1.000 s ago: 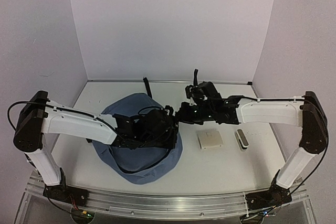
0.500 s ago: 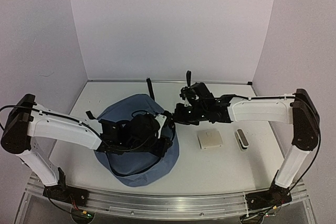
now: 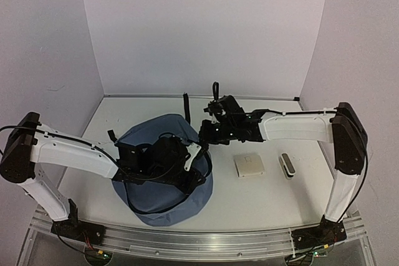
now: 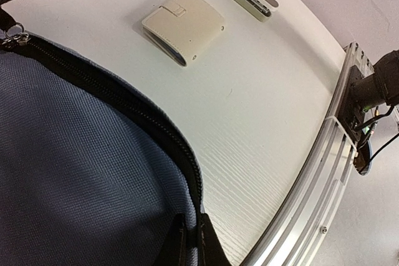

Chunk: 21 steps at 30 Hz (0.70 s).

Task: Pack the student bag
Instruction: Zip the student bag at the center of the board.

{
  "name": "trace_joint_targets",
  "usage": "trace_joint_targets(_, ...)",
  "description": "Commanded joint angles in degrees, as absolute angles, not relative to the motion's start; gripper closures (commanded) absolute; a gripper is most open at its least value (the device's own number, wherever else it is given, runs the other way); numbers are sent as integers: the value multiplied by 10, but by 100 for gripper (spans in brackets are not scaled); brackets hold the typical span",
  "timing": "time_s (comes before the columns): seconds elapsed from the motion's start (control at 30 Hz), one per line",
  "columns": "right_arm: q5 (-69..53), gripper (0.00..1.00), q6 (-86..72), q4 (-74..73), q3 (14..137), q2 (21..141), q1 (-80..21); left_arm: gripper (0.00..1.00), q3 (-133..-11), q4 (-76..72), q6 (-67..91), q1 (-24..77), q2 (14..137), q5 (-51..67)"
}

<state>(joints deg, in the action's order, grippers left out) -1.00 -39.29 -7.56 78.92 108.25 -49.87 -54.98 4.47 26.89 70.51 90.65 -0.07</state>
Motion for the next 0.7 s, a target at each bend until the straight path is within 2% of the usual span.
trace_joint_targets(0.0,10,100,-384,-24,833,1101,-485,100,-549,45,255,724,884,86)
trace_joint_targets(0.3,-18,100,-391,14,837,1124,-475,100,-555,49,258,724,892,94)
trace_joint_targets(0.43,-21,100,-388,14,828,1103,-471,100,-552,48,305,717,883,16)
trace_joint_targets(0.5,-19,97,-387,14,817,1080,-465,100,-559,48,336,700,887,4)
trace_joint_targets(0.63,-10,47,-383,11,783,1018,-446,100,-574,8,368,676,906,-18)
trace_joint_targets(0.67,-5,40,-382,8,772,994,-441,100,-583,4,373,671,915,-22)
